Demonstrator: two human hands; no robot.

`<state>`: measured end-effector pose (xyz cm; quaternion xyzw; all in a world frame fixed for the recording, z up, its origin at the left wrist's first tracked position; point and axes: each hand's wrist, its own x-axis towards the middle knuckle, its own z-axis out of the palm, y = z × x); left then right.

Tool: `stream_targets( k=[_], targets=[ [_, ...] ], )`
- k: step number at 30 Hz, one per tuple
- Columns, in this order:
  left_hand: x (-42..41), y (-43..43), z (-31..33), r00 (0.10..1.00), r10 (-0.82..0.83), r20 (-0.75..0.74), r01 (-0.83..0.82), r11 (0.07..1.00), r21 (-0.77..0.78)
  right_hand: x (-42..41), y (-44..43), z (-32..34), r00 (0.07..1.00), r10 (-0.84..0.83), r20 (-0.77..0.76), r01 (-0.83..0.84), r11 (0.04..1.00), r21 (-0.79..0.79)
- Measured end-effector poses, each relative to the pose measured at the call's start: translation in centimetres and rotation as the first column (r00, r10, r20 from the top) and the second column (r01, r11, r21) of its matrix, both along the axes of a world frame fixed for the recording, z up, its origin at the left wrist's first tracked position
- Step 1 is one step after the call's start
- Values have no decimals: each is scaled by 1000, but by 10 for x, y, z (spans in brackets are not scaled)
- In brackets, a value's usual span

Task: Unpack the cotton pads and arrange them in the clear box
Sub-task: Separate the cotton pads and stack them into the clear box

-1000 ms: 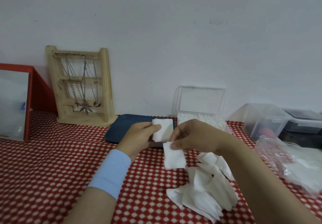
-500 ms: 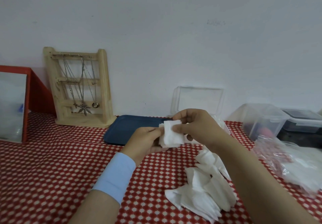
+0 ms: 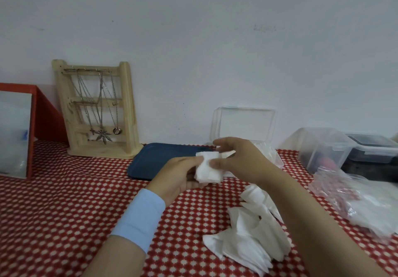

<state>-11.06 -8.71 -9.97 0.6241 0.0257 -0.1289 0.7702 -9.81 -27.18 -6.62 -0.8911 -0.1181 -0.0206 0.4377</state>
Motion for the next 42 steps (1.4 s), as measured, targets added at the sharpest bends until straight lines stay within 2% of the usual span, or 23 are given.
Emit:
stream_targets(
  k=[3,6,10,15,19,21,23,25,30,35,38,40,42],
  targets=[
    [3,0,2,999,31,-37,-32,999,-37,1,-5,0,990,76,-122,-72,997,37],
    [2,1,5,999,-17,-44,16,999,-35,1,-6,-1,989,79,-124,-70,995,74],
    [0,1,6,994,-29,102,4,973,231,2,-7,-1,986,101,-129,-86,990,115],
    [0,-2,4,997,49,58,-56,990,126,4,-9,-1,977,130,-171,-104,982,157],
    [-1,-4,6,996,20,87,-34,987,160,3,-10,-1,960,179,-216,-133,968,211],
    [-4,-4,7,990,-67,124,38,975,218,3,-9,-2,969,150,-195,-105,970,221],
    [-6,-3,9,966,-171,194,71,897,436,3,-11,-1,970,130,-205,-76,964,256],
    [-8,-4,12,956,-200,215,51,834,549,1,-14,3,961,144,-236,-82,964,254],
    [-7,-11,14,949,-223,221,62,823,564,-6,-27,13,953,134,-270,-102,986,129],
    [8,-31,38,929,-135,345,-105,797,595,6,-64,35,979,-70,-192,107,976,190],
    [27,-50,46,883,-234,406,-153,676,721,18,-81,42,975,-148,-164,172,974,147],
    [39,-68,46,840,-377,391,-136,552,823,26,-86,42,972,-173,-158,186,980,73],
    [50,-84,42,805,-502,315,-107,399,911,34,-88,41,967,-199,-159,206,978,28]
  ],
)
